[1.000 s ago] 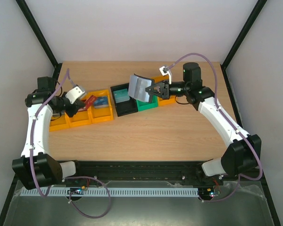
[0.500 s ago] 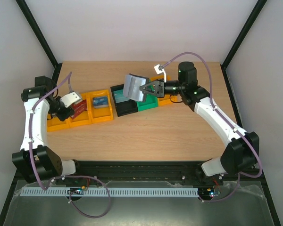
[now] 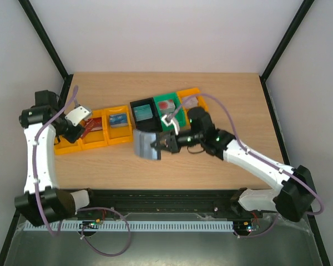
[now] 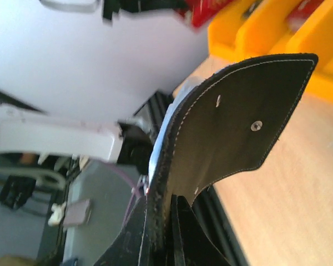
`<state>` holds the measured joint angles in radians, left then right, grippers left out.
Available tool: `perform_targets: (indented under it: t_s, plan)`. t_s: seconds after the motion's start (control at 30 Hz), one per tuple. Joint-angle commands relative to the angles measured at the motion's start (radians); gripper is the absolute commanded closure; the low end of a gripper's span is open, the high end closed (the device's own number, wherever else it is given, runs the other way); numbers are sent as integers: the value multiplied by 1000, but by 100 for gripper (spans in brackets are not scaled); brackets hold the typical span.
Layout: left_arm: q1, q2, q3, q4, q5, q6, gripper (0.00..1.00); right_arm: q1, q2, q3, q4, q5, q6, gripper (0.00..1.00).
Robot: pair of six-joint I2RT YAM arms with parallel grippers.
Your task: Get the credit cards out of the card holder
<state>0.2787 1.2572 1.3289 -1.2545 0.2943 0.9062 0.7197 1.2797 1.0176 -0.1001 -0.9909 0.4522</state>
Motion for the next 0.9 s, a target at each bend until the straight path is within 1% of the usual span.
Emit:
perform_targets:
  t_s: [0.0,0.03,0.07,0.13,0.2,0.27,0.33,0.4,0.47,0.53,0.57,0.6,0.67,0.7,0.77,0.8,0.87]
  plan:
    - [5,-173,-15,31,46,-73,98,109,-80,-194,210,104,58,98]
    - [5,-209,-25,51,38,-91,98,117,-76,-236,268,100,111,98]
    - [5,-239,-39,67,38,-103,98,124,-66,-263,294,99,127,98]
    - [5,-288,-77,88,55,-122,98,139,-42,-283,266,112,102,98]
    - [5,-316,-98,92,87,-152,98,148,-26,-317,275,114,91,98]
    - [6,-326,-109,74,141,-162,98,149,-9,-380,349,91,127,98]
    - [5,-333,-121,67,197,-162,98,148,27,-424,438,73,205,98]
    - [5,-330,-128,79,229,-168,98,149,103,-449,504,37,246,98]
    - [5,-322,-131,83,250,-176,98,147,179,-449,502,36,247,98]
    - [4,-319,-132,83,272,-172,98,142,232,-418,418,51,197,98]
    - [3,-316,-131,81,283,-170,98,139,238,-399,330,85,160,98]
    - [2,-314,-130,76,296,-166,98,134,238,-383,251,144,122,96]
    - [-7,-301,-124,69,323,-155,98,117,225,-354,102,283,55,84]
    - [-14,-294,-121,70,333,-156,98,102,216,-351,58,329,43,76]
    - [-31,-274,-117,72,353,-165,98,72,192,-346,-19,392,14,65]
    - [-39,-266,-118,81,361,-179,98,57,179,-336,-62,440,-4,62]
    - [-59,-259,-123,103,387,-203,98,29,150,-311,-142,544,-33,59]
